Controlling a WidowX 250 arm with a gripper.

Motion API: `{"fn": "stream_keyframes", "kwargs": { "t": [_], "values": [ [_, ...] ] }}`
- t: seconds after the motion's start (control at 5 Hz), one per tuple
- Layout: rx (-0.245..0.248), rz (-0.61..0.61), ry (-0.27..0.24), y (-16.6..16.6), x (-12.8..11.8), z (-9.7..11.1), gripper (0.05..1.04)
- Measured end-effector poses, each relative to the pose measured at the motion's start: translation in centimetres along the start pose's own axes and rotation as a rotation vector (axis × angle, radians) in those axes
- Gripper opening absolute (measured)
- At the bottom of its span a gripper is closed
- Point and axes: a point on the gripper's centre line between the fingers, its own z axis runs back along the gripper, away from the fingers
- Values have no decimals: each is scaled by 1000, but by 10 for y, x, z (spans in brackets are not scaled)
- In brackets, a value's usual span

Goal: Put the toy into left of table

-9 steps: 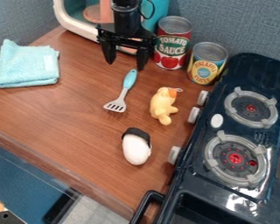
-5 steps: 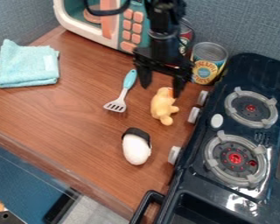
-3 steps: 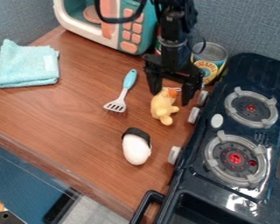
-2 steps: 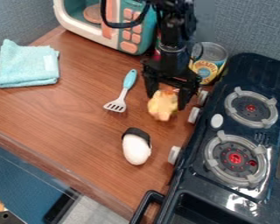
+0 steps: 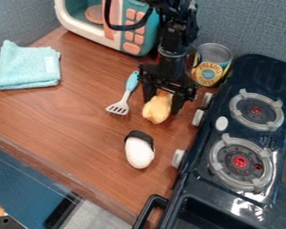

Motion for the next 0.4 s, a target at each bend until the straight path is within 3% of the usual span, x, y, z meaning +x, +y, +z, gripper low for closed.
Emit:
{"fn": "stream_keyframes", "kwargs": {
  "t": [0.2,0.4],
  "values": [
    [-3,6,8,0,-1,0,479],
    [41,11,25,6,-4,1,435]
  ]
}}
